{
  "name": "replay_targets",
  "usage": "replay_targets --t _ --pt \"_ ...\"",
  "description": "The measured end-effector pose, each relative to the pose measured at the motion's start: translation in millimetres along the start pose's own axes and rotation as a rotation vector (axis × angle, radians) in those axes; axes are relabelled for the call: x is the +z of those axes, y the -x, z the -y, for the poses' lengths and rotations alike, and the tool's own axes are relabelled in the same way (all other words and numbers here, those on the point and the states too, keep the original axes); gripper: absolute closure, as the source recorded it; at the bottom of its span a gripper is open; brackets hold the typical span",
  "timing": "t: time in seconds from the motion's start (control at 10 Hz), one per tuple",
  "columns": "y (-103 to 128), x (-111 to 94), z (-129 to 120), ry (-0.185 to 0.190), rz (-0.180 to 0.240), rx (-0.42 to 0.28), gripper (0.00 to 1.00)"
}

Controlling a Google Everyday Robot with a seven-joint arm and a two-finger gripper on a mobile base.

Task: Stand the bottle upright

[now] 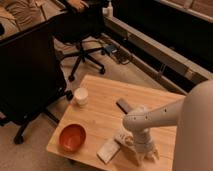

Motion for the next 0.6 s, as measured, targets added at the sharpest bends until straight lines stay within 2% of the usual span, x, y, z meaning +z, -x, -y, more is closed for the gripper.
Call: replay_targets --t 0.1,0.2,0.5,0.6 --pt "-1.0 -0.8 2.8 -0.001 -0.002 0.007 0.68" --pt "-1.3 -1.4 4.5 -0.001 -0.002 0.011 0.72" --pt "-2.7 -4.2 7.5 -0.004 -0.003 0.012 0.72" --pt "-3.6 -4.4 8.0 -0.005 -0.005 0.011 0.68"
